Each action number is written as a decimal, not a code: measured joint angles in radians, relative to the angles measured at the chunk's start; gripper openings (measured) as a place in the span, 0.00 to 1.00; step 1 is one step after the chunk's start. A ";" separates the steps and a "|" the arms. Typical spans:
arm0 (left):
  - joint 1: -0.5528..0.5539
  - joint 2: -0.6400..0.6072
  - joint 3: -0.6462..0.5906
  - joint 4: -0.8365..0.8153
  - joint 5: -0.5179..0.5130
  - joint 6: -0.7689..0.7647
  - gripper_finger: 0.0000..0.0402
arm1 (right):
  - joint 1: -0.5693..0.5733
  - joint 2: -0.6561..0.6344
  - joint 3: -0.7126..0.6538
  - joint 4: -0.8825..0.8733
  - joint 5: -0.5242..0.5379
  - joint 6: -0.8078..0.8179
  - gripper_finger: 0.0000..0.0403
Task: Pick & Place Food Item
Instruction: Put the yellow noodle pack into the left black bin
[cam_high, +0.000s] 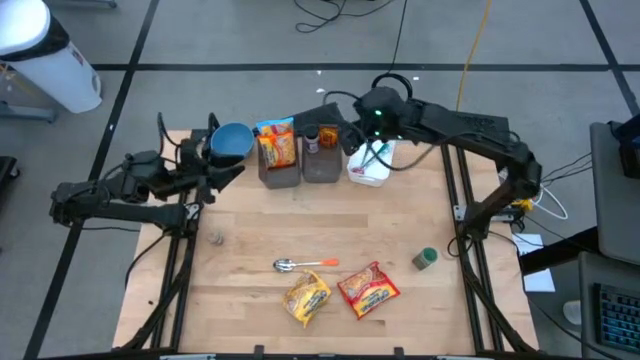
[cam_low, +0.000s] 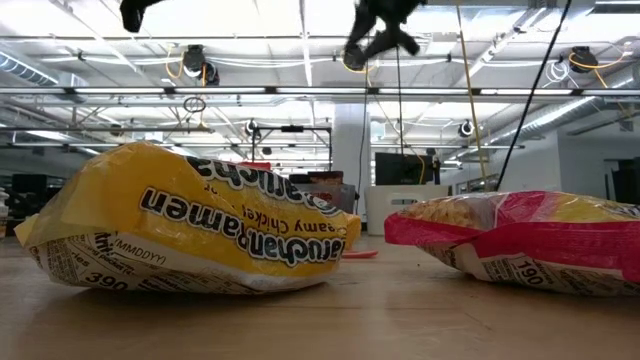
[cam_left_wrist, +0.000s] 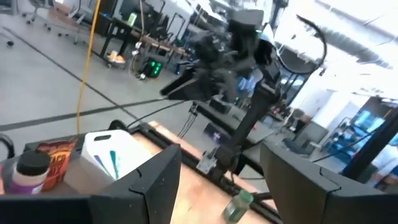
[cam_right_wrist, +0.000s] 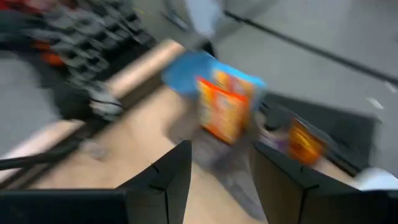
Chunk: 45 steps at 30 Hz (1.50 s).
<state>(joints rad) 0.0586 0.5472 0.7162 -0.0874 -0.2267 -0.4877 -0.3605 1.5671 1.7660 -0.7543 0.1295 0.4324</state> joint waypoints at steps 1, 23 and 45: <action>0.000 -0.003 0.000 0.004 0.000 -0.003 0.57 | 0.018 -0.016 0.000 0.026 0.000 0.000 0.39; 0.158 0.049 0.371 -0.250 0.167 0.055 0.57 | 0.492 -0.323 -0.397 0.908 0.197 -0.388 0.39; 0.148 0.355 0.288 -0.193 0.366 -0.041 0.57 | 0.324 -0.611 -1.251 1.750 0.079 0.140 0.39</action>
<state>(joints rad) 0.2061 0.9020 1.0042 -0.2802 0.1395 -0.5288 -0.0364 0.9565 0.5154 0.9956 0.2085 0.5720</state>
